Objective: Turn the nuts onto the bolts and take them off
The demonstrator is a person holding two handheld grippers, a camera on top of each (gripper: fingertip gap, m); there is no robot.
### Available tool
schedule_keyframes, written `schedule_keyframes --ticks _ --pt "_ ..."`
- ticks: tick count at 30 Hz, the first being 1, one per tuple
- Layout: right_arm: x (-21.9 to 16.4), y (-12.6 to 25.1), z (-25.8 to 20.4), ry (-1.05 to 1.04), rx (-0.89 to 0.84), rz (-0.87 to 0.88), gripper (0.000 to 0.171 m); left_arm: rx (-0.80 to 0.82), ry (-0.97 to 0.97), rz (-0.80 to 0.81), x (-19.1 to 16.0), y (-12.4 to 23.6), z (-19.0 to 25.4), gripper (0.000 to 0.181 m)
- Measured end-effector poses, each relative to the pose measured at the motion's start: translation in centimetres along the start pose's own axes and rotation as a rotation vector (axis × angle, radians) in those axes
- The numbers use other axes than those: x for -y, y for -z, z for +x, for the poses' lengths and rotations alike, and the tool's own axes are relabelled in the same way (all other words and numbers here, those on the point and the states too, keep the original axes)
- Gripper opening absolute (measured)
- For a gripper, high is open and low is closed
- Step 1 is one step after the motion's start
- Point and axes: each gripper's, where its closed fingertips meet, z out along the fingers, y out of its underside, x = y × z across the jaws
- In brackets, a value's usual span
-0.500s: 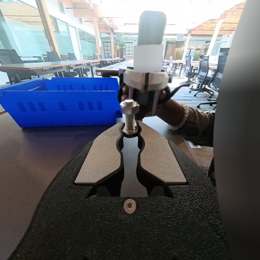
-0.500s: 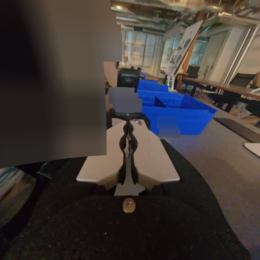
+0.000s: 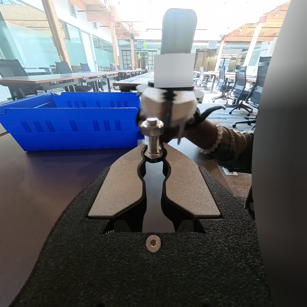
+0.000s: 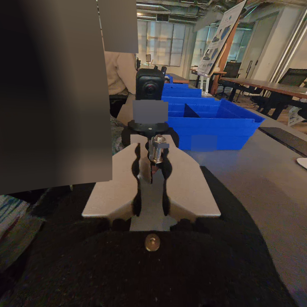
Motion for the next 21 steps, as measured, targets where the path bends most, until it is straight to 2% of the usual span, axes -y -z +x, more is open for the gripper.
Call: schedule_keyframes --ticks 1,3,5,6,10,12,14,17,19,21 --pt "0.5 0.5 -0.3 0.008 0.021 0.031 0.0 0.001 0.004 -0.001 0.0 0.0 0.0 0.015" --pt "1.4 1.1 -0.4 -0.02 0.039 0.1 0.0 -0.002 0.004 0.0 0.0 0.0 0.0 0.015" --pt "0.9 0.9 0.0 -0.014 0.016 0.069 0.0 -0.004 0.0 -0.002 0.0 0.0 0.0 0.015" --pt "0.7 0.6 0.1 -0.006 0.003 0.053 0.007 -0.005 0.001 -0.002 0.0 0.0 0.1 0.015" --pt "-0.5 -0.6 0.5 -0.055 -0.019 -0.024 0.055 -0.008 0.002 0.0 0.0 0.0 0.1 0.015" --pt "-0.6 -0.8 0.2 -0.048 0.0 -0.028 0.055 -0.007 0.001 -0.003 0.0 0.0 0.1 0.015" --pt "-0.4 -0.6 0.0 -0.033 0.008 -0.023 0.046 -0.007 0.002 -0.001 0.0 0.0 0.1 0.015" --pt "0.4 0.6 -0.5 0.005 0.038 0.028 0.0 -0.001 -0.001 -0.006 -0.1 -0.1 0.0 0.015" --pt "1.1 1.1 -0.5 -0.032 0.056 0.08 0.0 -0.003 0.003 -0.002 0.0 0.0 0.0 0.015" --pt "0.6 0.8 -0.1 -0.02 0.024 0.043 0.0 -0.006 -0.001 -0.004 0.0 0.0 0.1 0.015"
